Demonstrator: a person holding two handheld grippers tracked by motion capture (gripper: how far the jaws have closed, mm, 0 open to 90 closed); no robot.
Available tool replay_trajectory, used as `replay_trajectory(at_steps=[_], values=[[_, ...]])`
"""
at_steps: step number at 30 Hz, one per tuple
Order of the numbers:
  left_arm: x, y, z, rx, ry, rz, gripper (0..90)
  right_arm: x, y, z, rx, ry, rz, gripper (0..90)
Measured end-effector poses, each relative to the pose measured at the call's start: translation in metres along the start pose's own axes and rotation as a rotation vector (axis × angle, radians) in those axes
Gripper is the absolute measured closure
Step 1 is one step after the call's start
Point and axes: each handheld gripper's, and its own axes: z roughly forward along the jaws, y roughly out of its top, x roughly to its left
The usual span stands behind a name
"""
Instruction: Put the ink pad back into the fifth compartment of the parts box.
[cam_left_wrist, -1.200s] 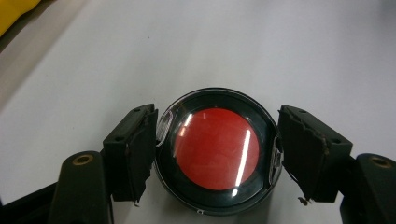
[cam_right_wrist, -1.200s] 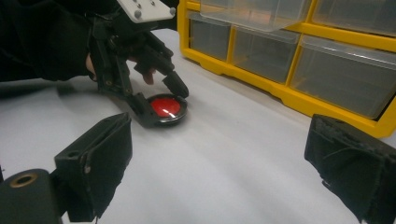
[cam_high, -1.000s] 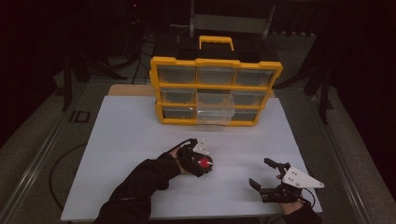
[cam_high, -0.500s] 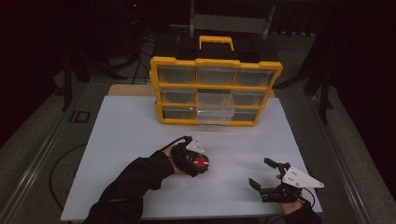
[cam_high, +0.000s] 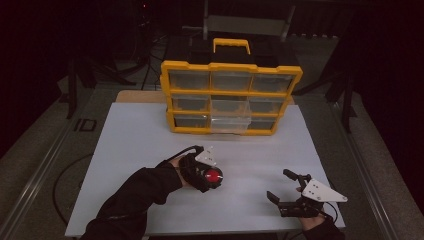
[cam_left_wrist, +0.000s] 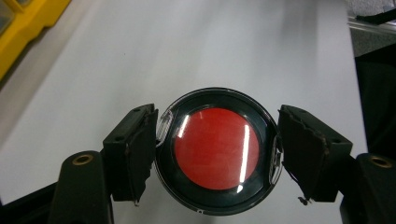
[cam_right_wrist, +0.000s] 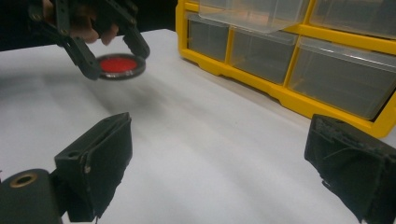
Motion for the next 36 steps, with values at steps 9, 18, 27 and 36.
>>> replay_trajectory(at_steps=[9, 18, 27, 36], values=[[-0.006, 0.013, -0.022, -0.001, -0.001, 0.050, 30.8, -0.001, -0.001, 0.000, -0.002, -0.007, 0.005, 7.6], [-0.009, 0.021, -0.036, -0.015, 0.011, 0.065, 30.8, -0.001, 0.000, 0.000, -0.004, -0.008, 0.000, 7.6], [-0.008, 0.033, -0.054, -0.019, 0.008, 0.074, 30.8, 0.000, 0.000, 0.001, -0.002, -0.007, 0.005, 7.6], [-0.004, 0.052, -0.074, -0.032, 0.008, 0.102, 30.8, 0.000, 0.000, 0.001, -0.002, -0.005, 0.007, 7.6]])
